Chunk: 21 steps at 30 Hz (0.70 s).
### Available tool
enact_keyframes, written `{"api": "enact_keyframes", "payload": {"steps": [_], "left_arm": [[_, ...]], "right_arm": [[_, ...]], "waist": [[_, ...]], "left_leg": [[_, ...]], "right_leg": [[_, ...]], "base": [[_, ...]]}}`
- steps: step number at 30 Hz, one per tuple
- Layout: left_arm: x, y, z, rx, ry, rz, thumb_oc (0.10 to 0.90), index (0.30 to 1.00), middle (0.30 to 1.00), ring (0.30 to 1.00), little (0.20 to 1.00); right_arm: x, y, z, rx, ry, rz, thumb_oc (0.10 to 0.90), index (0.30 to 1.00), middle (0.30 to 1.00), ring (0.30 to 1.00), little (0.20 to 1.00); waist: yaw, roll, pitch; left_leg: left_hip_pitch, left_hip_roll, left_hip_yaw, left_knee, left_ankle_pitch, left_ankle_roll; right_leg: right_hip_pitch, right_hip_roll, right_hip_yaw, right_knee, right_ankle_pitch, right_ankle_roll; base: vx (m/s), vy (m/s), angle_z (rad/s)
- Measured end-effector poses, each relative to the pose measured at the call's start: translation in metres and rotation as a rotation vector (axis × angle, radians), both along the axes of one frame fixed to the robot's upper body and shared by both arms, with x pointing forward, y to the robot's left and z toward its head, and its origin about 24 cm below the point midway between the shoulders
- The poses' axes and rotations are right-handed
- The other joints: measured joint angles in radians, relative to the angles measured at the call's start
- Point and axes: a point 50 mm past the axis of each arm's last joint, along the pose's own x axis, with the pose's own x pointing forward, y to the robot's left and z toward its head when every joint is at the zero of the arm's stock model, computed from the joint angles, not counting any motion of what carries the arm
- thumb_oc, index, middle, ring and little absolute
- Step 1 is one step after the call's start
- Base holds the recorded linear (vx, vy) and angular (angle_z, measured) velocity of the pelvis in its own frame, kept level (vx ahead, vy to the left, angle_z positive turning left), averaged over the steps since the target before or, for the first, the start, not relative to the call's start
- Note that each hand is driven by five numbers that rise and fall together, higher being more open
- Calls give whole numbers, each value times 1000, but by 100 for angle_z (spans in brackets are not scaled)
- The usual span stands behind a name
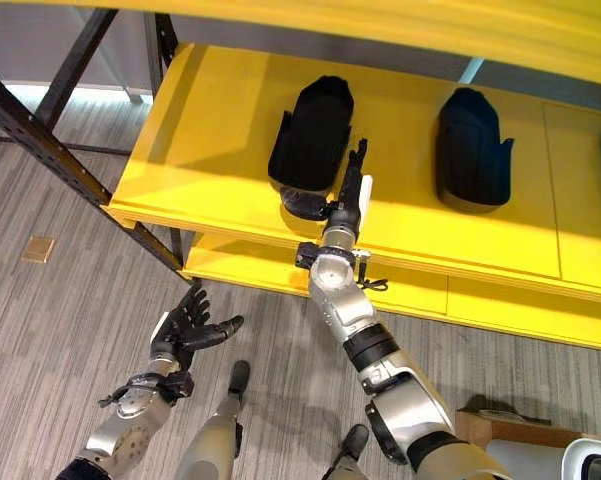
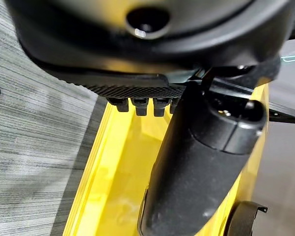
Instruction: Move parts from the plastic box to the shelf.
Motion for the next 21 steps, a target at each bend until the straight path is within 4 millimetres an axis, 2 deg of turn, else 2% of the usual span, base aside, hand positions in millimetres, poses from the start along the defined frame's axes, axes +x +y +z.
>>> {"api": "enact_keyframes", "payload": {"steps": [2, 4, 7, 8, 10, 14, 16, 19, 21], "left_arm": [[-7, 6, -6, 3, 27, 22, 900, 1000, 1000, 1000, 1000], [-12, 10, -9, 9, 39, 37, 900, 1000, 1000, 1000, 1000], [-12, 9, -8, 15, 32, 22, 900, 1000, 1000, 1000, 1000], [-12, 9, -8, 30, 30, 10, 900, 1000, 1000, 1000, 1000], [-15, 9, -10, 36, 43, 0, 900, 1000, 1000, 1000, 1000], [-20, 9, -14, 30, 56, -11, 900, 1000, 1000, 1000, 1000], [-22, 14, -12, 60, 45, -2, 900, 1000, 1000, 1000, 1000], [-23, 20, -7, 115, 19, 6, 900, 1000, 1000, 1000, 1000], [-22, 24, 0, 175, -22, 9, 900, 1000, 1000, 1000, 1000]], "right_arm": [[-16, 5, 6, -14, -81, 46, 900, 1000, 1000, 1000, 1000], [-20, 8, 13, -49, -129, 60, 900, 1000, 1000, 1000, 1000], [-26, 3, 24, -97, -201, 53, 900, 1000, 1000, 1000, 1000], [-32, 2, 33, -125, -258, 55, 900, 1000, 1000, 1000, 1000], [-38, 1, 37, -176, -306, 54, 900, 1000, 1000, 1000, 1000], [-39, -5, 38, -231, -329, 28, 900, 1000, 1000, 1000, 1000], [-55, -10, 32, -226, -342, 57, 900, 1000, 1000, 1000, 1000], [-63, -15, 27, -230, -344, 70, 900, 1000, 1000, 1000, 1000], [-70, -28, 15, -263, -310, 71, 900, 1000, 1000, 1000, 1000]], "waist": [[-7, -1, 1], [-25, -1, 1], [-54, -1, 1], [-60, -1, 0], [-65, -1, -3], [-98, 0, -24], [-111, 0, -31], [-139, 4, -51], [-143, 12, -67]], "left_leg": [[34, -7, 16, 0, 0, 0], [71, -4, 32, 0, -8, 0], [98, 10, 33, -1, -20, 2], [107, 17, 44, -1, -24, -2], [123, 20, 58, -1, -28, -2], [130, 23, 60, -1, -28, -2], [151, 29, 82, -1, -31, 0], [159, 35, 90, -1, -34, -1], [174, 42, 106, -1, -39, -1]], "right_leg": [[20, -10, 16, 0, 4, 5], [47, -10, 31, 0, 0, 7], [72, 3, 33, 0, -6, 2], [72, 8, 48, 0, -6, -2], [75, 8, 64, 0, -5, -4], [80, 10, 67, 0, -3, -2], [85, 12, 86, 0, -2, -4], [86, 17, 97, 0, -3, -5], [88, 21, 114, 0, -2, -6]], "base": [[17, -25, -24], [22, -33, -18], [31, -39, -8], [40, -42, -23], [13, -36, -23], [6, -24, -4], [14, -45, -20], [7, -28, -16], [1, -28, -18]]}}
